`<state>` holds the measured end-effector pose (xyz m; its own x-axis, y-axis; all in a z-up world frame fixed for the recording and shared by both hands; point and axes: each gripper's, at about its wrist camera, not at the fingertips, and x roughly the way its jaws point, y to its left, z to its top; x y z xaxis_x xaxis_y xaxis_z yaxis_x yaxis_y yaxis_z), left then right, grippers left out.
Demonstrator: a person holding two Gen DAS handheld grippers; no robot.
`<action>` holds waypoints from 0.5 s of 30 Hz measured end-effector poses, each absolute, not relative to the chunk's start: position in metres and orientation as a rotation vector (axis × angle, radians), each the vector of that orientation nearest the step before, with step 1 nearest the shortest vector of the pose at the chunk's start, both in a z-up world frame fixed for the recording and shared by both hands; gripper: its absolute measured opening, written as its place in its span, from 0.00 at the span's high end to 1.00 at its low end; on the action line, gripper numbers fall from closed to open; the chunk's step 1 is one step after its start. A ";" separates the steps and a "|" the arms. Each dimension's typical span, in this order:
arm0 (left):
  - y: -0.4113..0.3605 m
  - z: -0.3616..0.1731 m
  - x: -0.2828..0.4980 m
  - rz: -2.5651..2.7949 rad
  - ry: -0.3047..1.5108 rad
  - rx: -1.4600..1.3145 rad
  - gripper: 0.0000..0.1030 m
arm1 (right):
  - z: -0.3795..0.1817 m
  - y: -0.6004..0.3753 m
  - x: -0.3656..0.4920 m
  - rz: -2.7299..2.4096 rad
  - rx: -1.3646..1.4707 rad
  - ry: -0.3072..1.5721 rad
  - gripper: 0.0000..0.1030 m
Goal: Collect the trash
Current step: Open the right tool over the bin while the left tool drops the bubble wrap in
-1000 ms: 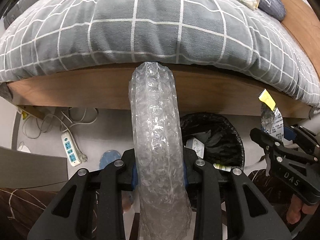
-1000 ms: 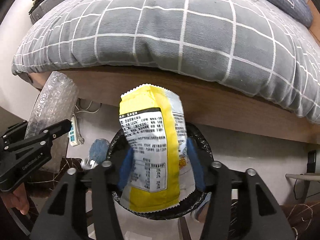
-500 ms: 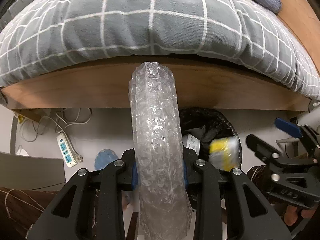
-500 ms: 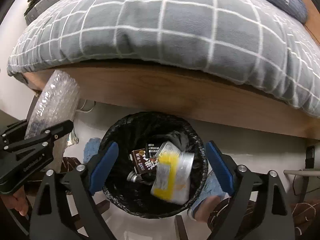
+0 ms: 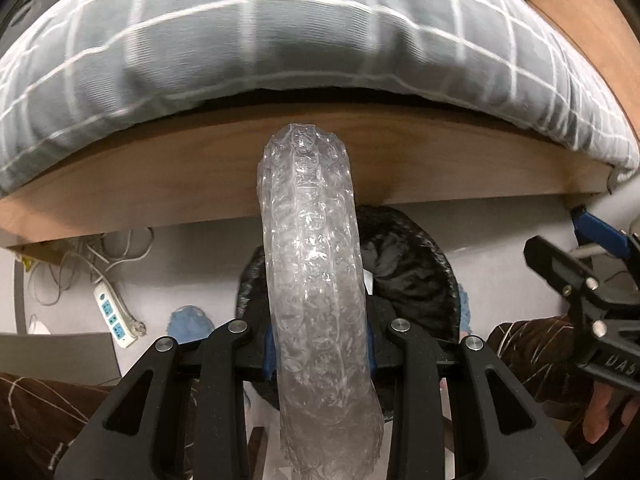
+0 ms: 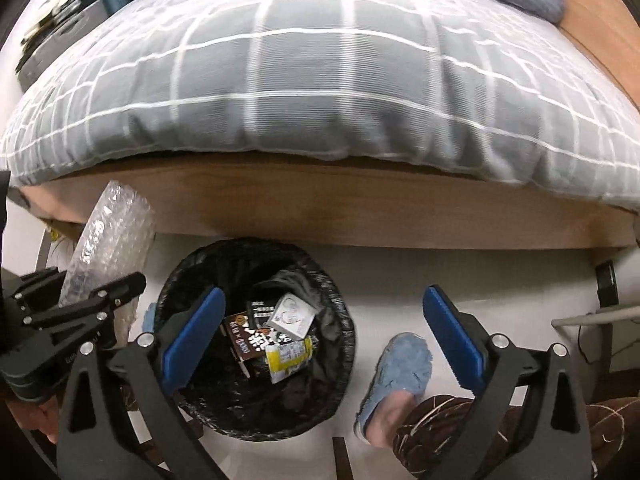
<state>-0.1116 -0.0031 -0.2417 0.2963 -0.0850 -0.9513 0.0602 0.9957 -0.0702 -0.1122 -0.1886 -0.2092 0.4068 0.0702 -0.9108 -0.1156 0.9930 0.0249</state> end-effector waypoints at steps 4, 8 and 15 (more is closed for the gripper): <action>-0.017 -0.245 -0.112 -0.120 1.269 -0.004 0.71 | -0.213 -0.201 -0.112 0.092 0.000 1.149 0.08; -0.023 -0.249 -0.113 -0.132 1.276 -0.002 0.71 | -0.212 -0.206 -0.111 0.086 0.003 1.146 0.08; -0.016 -0.245 -0.115 -0.097 1.249 -0.016 0.51 | -0.207 -0.196 -0.110 0.097 -0.025 1.143 0.08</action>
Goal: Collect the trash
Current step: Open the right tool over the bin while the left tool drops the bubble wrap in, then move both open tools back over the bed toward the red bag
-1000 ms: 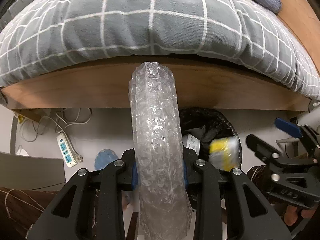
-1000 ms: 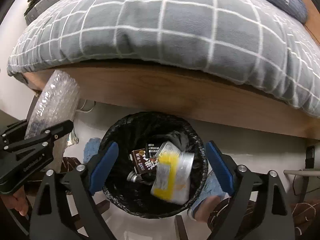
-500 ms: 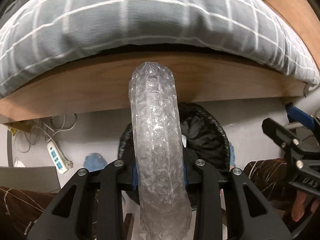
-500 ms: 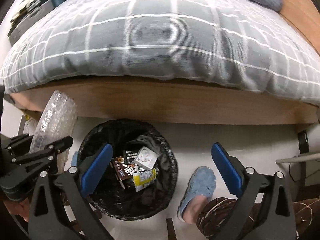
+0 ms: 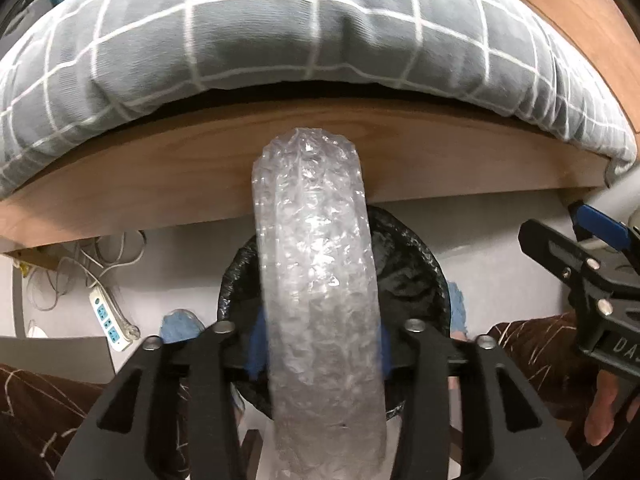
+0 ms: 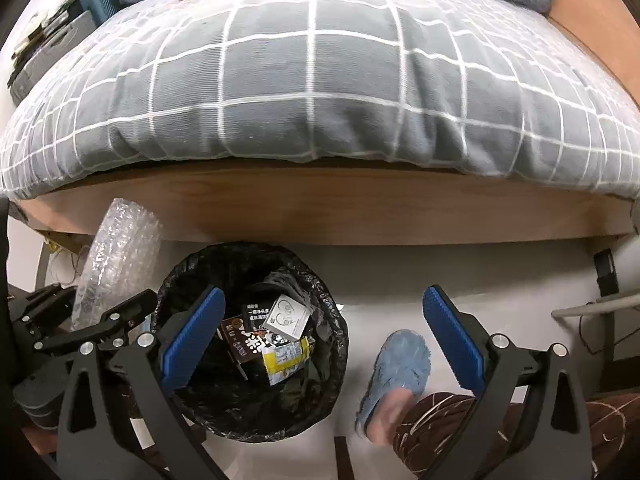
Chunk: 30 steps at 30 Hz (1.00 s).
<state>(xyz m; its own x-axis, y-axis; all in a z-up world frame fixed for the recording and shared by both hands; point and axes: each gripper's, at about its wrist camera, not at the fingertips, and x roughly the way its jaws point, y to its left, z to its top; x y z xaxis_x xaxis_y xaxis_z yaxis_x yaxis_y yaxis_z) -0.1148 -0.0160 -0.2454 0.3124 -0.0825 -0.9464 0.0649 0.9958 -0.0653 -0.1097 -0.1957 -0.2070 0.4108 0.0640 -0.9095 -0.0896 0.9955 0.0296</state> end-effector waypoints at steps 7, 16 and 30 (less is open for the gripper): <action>-0.012 -0.243 -0.115 -0.055 1.235 0.011 0.26 | -0.212 -0.188 -0.109 0.107 -0.027 1.143 0.08; 0.002 -0.229 -0.117 0.005 1.178 0.002 0.06 | -0.196 -0.177 -0.108 0.128 -0.031 1.112 0.07; 0.029 -0.176 -0.119 0.062 1.060 -0.045 0.06 | -0.149 -0.161 -0.110 0.162 -0.034 0.998 0.07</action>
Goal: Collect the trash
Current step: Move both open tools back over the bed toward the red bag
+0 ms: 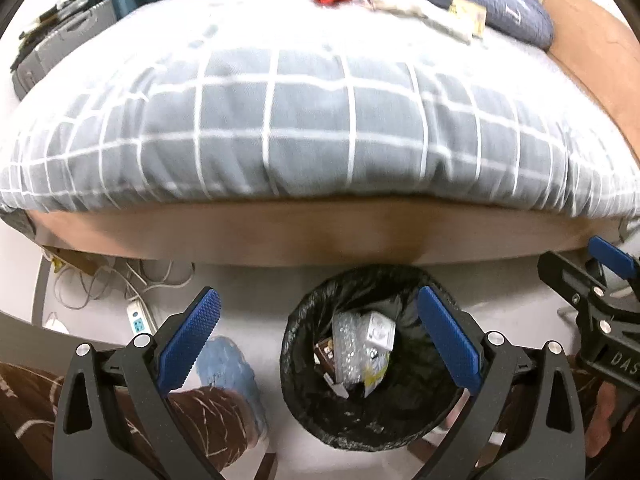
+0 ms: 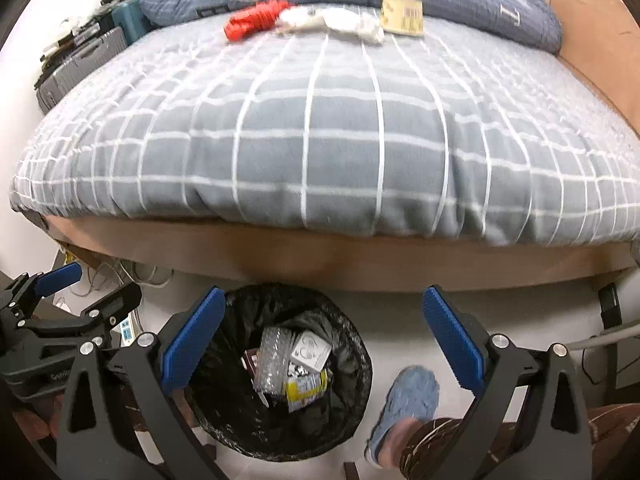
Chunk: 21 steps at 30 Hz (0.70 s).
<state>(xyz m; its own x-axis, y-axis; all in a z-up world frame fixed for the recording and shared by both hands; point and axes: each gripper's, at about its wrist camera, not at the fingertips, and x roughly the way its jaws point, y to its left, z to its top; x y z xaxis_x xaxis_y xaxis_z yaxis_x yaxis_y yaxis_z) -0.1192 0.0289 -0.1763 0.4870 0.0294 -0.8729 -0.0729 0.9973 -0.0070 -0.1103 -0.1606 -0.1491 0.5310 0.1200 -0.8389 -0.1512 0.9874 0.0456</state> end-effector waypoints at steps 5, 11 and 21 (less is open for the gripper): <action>0.031 -0.148 -0.115 0.065 0.990 -0.043 0.06 | -0.125 -0.163 -0.103 0.156 -0.004 0.936 0.07; 0.029 -0.123 -0.108 0.048 0.938 -0.054 0.06 | -0.092 -0.168 -0.092 0.147 0.014 0.848 0.07; 0.030 -0.091 -0.067 0.030 0.875 -0.080 0.06 | -0.052 -0.170 -0.066 0.131 0.001 0.757 0.07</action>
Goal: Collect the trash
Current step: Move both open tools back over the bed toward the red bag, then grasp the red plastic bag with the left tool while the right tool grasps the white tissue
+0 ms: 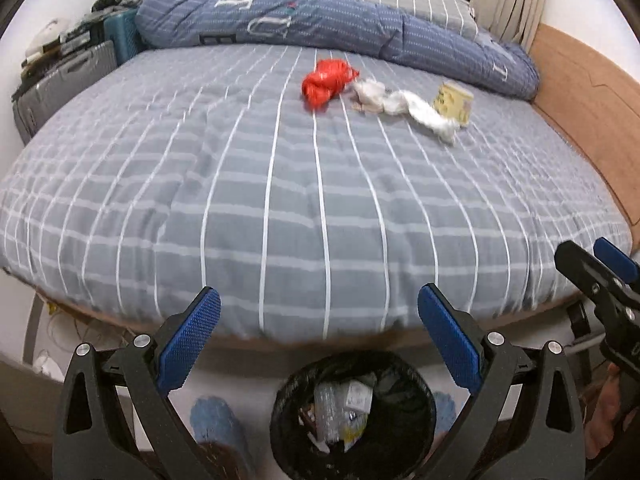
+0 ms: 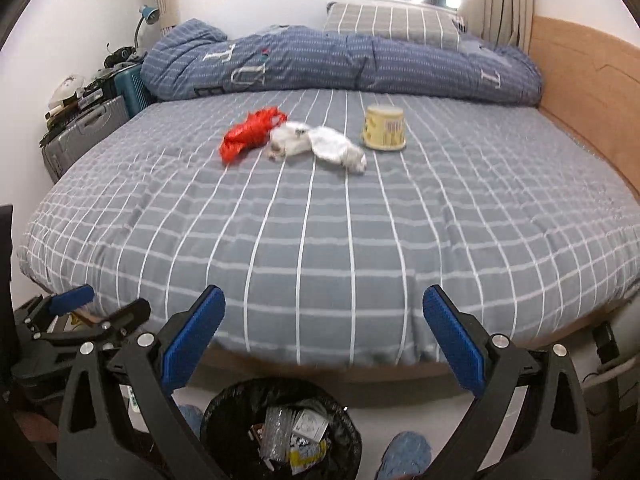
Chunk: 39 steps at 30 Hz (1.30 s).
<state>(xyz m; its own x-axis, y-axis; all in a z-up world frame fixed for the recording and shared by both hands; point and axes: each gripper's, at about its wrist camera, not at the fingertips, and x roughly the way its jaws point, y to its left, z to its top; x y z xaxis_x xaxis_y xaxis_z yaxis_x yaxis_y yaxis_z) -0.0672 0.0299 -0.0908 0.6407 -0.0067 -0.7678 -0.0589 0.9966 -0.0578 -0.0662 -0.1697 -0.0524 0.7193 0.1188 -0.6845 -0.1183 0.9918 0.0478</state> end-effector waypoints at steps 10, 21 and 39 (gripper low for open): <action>0.047 -0.048 0.000 0.055 0.792 -0.063 0.06 | -0.043 -0.176 -0.014 0.107 -0.008 0.743 0.08; 0.056 -0.044 0.073 0.059 0.786 -0.065 0.06 | -0.048 -0.175 0.066 0.116 -0.039 0.750 0.08; 0.048 -0.073 0.244 0.031 0.819 -0.014 0.07 | -0.084 -0.164 0.221 0.142 -0.037 0.845 0.23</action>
<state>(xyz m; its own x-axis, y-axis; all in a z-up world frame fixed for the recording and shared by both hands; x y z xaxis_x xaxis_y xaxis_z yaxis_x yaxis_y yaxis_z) 0.2438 0.0485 -0.0735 0.6825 0.0225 -0.7305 -0.0335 0.9994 -0.0005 0.2214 -0.1640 -0.0836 0.6552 0.1106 -0.7473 -0.1397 0.9899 0.0241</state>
